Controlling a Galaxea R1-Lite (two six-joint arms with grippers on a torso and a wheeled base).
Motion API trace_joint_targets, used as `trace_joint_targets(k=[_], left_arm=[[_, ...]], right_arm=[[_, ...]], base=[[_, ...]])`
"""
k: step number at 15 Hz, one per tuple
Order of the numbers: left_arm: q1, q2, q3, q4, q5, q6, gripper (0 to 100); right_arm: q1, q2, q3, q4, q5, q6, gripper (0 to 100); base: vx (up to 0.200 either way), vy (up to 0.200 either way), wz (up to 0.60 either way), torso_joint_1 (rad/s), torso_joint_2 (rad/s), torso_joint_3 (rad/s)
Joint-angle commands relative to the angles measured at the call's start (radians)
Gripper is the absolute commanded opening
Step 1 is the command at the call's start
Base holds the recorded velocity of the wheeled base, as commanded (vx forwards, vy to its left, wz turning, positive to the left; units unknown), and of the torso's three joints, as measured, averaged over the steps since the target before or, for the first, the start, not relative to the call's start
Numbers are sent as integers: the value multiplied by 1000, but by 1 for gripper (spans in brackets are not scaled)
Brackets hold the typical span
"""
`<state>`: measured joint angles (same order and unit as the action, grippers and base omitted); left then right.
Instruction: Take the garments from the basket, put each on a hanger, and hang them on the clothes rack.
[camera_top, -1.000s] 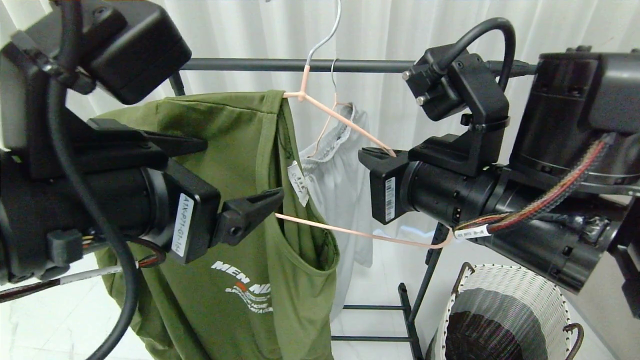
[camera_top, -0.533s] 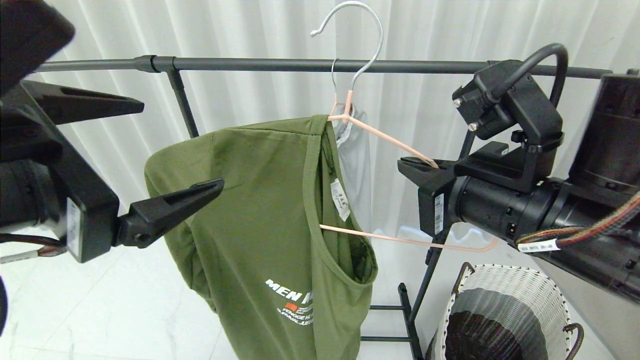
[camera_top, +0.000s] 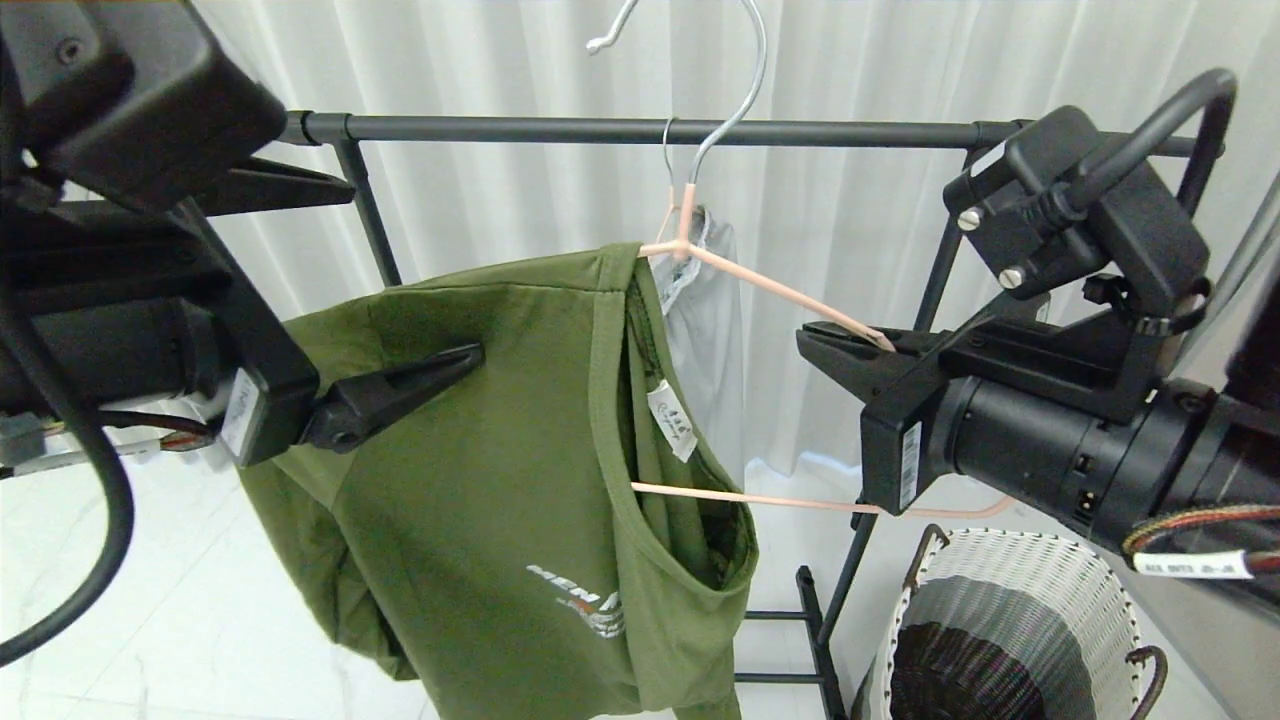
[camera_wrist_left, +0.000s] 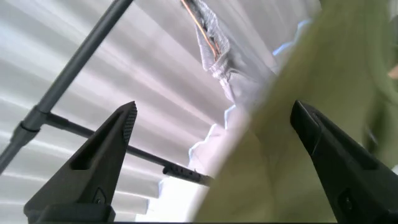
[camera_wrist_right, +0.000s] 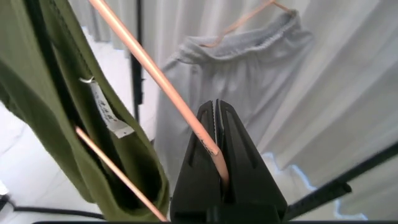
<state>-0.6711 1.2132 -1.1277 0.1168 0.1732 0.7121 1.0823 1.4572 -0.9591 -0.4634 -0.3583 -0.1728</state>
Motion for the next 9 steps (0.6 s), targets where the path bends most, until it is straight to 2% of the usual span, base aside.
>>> trace_joint_targets(k=[1,6,9], left_arm=[[1,40,5,-16,-1,1,100],[1,58,3,-40,-1,1,100],[1,57,17,-40,-49,1,100]], right_arm=[[18,-1,-1,0,-1,-10,0],[42,-1,-6,-1,1,-33,0],[65,0,-7,-1,2,-34,0]], base=[[0,0,0,0,0,0],[0,0,0,0,0,0],[0,0,0,0,0,0]])
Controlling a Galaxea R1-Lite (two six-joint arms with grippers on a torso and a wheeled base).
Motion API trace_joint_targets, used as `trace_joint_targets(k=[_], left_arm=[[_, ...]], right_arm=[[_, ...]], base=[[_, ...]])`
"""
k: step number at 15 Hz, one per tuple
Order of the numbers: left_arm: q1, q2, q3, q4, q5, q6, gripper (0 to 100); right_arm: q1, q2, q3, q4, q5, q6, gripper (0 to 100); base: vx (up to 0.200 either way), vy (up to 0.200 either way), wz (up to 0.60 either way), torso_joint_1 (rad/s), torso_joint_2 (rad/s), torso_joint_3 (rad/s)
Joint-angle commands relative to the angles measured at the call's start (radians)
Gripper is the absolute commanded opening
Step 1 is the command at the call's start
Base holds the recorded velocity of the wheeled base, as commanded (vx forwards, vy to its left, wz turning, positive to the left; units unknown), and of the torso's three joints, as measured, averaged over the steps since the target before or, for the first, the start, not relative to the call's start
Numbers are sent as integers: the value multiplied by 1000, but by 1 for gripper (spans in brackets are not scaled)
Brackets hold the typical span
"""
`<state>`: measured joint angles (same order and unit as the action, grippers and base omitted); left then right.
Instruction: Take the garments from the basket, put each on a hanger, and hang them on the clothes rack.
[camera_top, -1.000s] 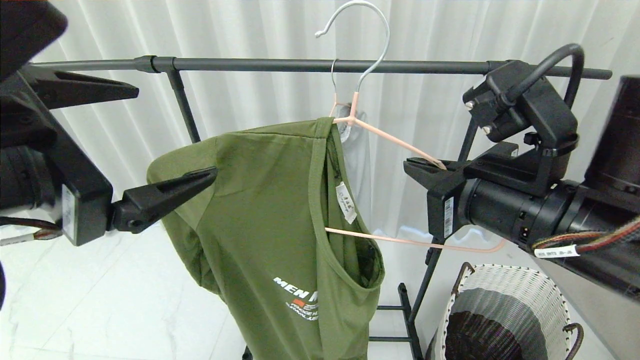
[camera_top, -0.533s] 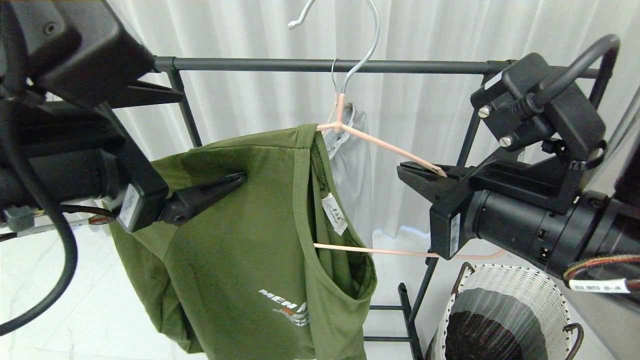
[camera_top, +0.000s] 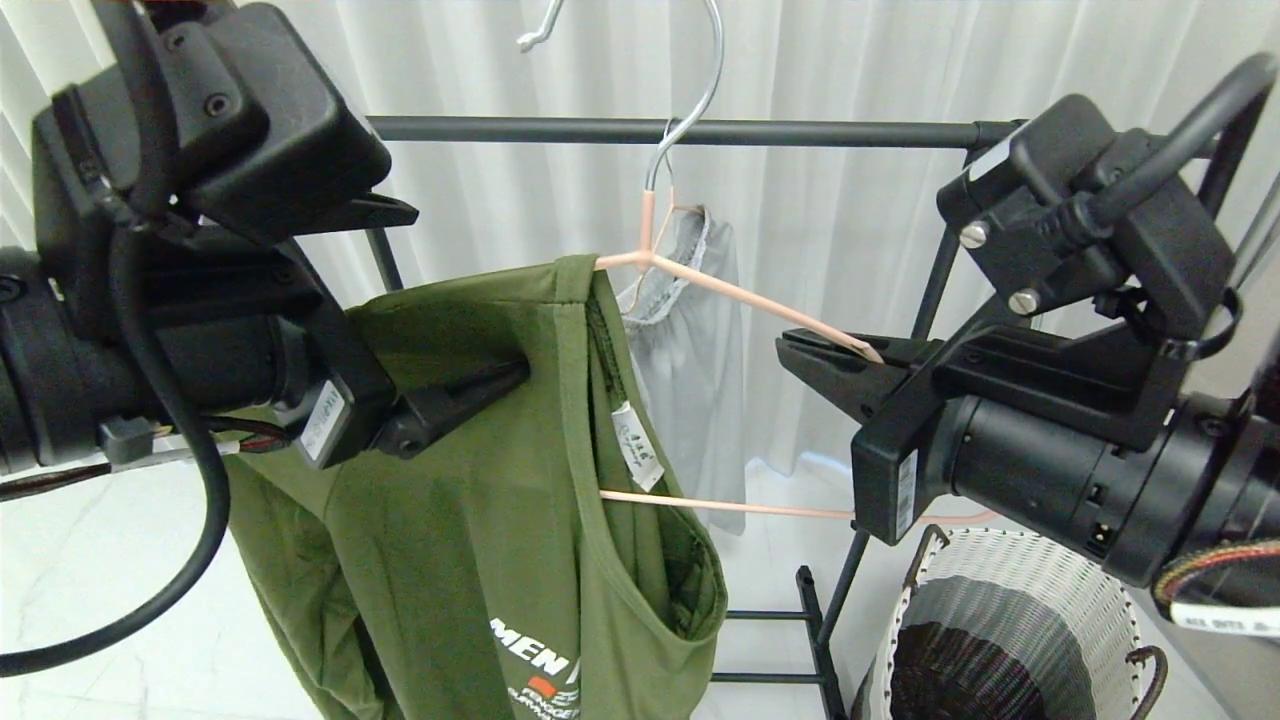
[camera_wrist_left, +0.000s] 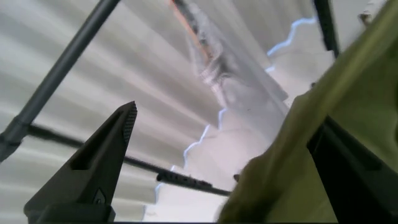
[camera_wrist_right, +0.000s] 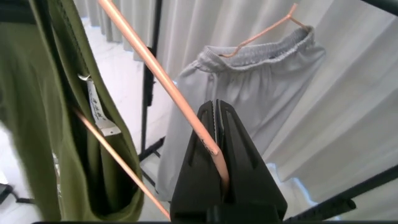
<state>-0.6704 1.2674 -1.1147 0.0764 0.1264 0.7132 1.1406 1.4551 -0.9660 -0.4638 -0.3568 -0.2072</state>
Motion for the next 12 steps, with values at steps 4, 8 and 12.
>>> trace_joint_targets(k=[4,8,12], left_arm=[[0,-3,30,-1,-14,0,100],[0,-5,30,0,-14,0,0],[0,-3,30,0,-14,0,0]], right_arm=[[11,-2,0,1,19,-26,0],[16,-2,1,1,39,-37,0],[27,-1,3,1,39,-37,0]], base=[[0,0,0,0,0,0],[0,0,0,0,0,0],[0,0,0,0,0,0]])
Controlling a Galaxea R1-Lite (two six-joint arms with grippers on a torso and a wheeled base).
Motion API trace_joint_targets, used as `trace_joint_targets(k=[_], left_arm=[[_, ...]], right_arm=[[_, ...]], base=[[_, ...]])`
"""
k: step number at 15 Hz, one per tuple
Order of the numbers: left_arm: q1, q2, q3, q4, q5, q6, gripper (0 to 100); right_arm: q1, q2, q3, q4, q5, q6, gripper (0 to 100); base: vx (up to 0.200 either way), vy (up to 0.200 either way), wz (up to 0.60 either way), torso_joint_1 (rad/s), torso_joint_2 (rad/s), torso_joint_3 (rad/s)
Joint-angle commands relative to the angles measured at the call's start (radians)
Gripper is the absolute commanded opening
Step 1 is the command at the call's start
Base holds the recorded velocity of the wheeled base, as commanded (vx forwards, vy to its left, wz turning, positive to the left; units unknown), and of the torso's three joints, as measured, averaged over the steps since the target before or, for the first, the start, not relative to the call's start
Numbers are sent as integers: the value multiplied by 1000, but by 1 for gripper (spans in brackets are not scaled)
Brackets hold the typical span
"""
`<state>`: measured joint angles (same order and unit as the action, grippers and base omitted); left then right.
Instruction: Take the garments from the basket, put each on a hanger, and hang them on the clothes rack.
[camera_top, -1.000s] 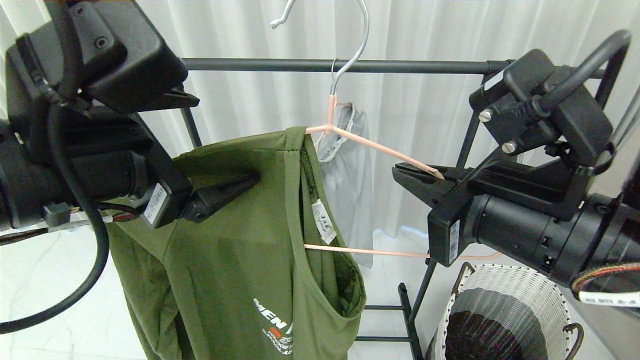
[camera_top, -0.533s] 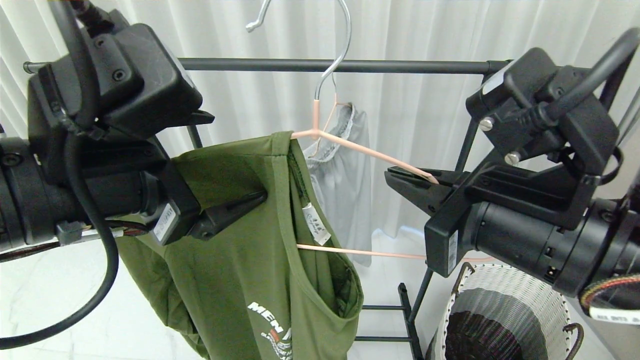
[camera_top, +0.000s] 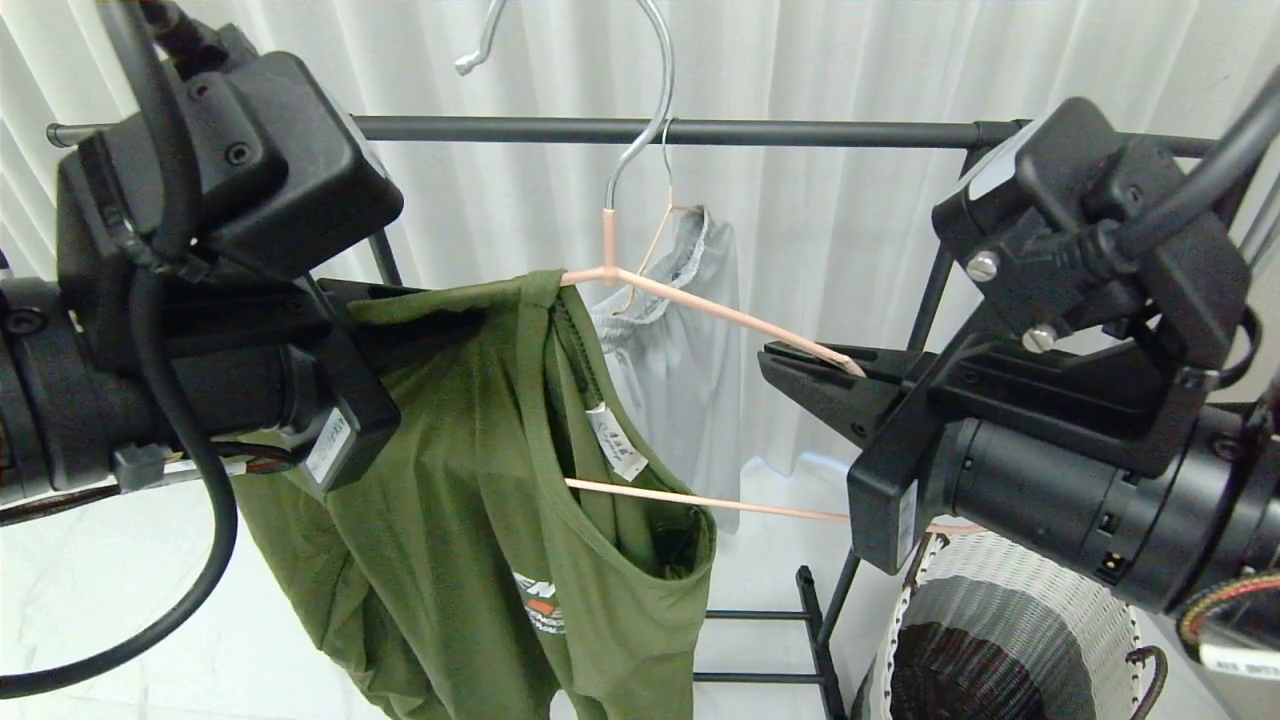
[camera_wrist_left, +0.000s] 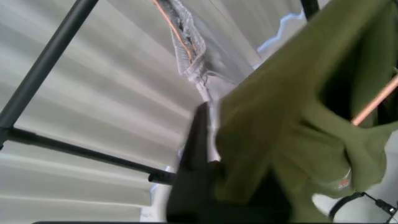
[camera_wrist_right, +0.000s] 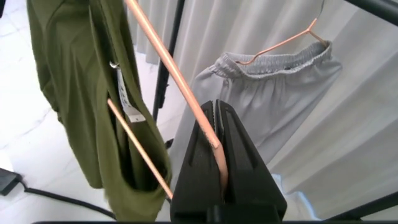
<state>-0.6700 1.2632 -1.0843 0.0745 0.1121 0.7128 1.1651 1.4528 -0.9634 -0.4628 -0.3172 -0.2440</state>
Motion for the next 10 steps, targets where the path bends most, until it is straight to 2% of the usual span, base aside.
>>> trace_joint_targets(k=[1,5,6,7,9,10], left_arm=[[0,-1,1,1,0,1,0],[1,1,1,1,1,2,0],[1,1,1,1,0,2,0],[1,-1,1,-9,1,5,0],[12,-10,41,-76,9,77,0],[44,-11,78,-131,9,126,0]], right_arm=[[2,1,0,0,0,0,0],[11,1,0,0,0,3,0],[11,0,2,0,-2,3,100],[11,-2,5,0,-8,2,100],[-8,-15,5,1,-13,2,100],[-36,-25,9,1,-13,0,100]], base=[[0,0,0,0,0,0],[0,0,0,0,0,0],[0,0,0,0,0,0],[0,0,0,0,0,0],[0,0,0,0,0,0],[0,0,0,0,0,0]])
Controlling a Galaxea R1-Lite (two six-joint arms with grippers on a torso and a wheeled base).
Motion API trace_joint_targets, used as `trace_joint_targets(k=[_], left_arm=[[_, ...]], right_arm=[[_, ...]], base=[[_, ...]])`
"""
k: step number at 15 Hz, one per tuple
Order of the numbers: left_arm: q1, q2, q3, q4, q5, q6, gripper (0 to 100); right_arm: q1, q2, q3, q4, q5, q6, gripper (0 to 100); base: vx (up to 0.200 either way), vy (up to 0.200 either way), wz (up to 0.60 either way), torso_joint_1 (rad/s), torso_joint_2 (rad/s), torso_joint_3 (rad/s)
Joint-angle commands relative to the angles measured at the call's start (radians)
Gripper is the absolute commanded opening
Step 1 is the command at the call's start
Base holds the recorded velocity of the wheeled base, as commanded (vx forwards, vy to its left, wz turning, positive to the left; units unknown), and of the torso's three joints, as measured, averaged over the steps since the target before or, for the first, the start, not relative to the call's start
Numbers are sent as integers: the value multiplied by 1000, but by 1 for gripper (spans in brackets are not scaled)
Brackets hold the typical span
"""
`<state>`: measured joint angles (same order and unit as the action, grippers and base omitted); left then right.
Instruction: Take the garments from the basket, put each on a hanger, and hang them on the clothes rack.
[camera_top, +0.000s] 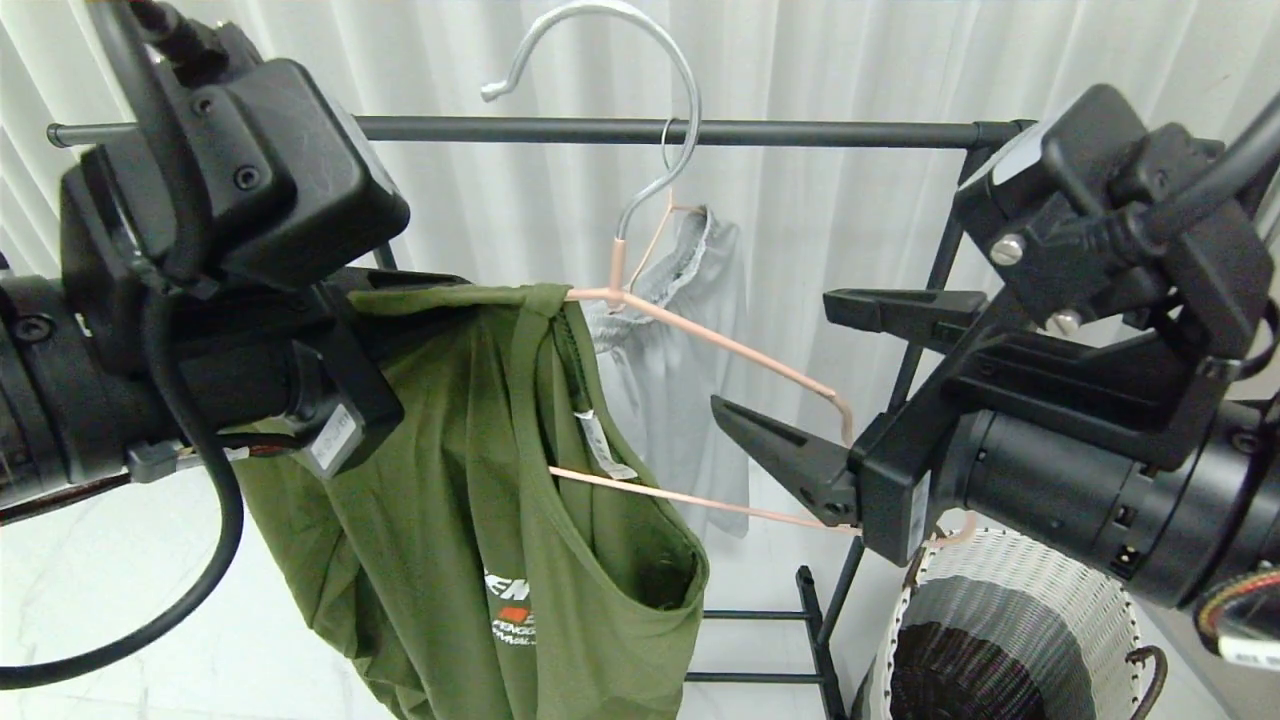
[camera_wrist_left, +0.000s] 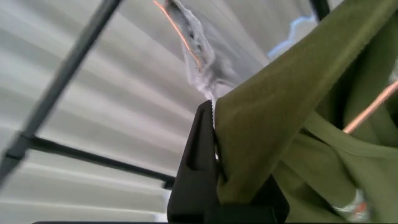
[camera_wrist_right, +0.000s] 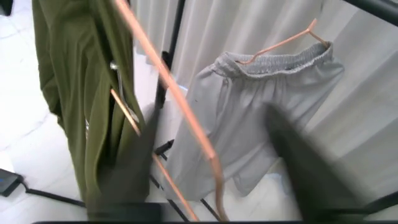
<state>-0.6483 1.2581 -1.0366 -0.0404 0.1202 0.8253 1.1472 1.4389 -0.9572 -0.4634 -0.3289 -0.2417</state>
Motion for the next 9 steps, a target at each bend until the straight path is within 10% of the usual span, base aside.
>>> trace_joint_targets(k=[1,6,9], left_arm=[[50,-11,61,-70,1,51,0],[95,-8,136,-171,45,51,0],[82,0,107,-171,203,-87,0]], right_arm=[[-38,-28,9,3,-1,-2,100],[-30,-81,71,11,4,-7,100],[-15,-63,71,9,5,-2,100]], base=[[0,0,0,0,0,0],[0,0,0,0,0,0],[0,0,0,0,0,0]])
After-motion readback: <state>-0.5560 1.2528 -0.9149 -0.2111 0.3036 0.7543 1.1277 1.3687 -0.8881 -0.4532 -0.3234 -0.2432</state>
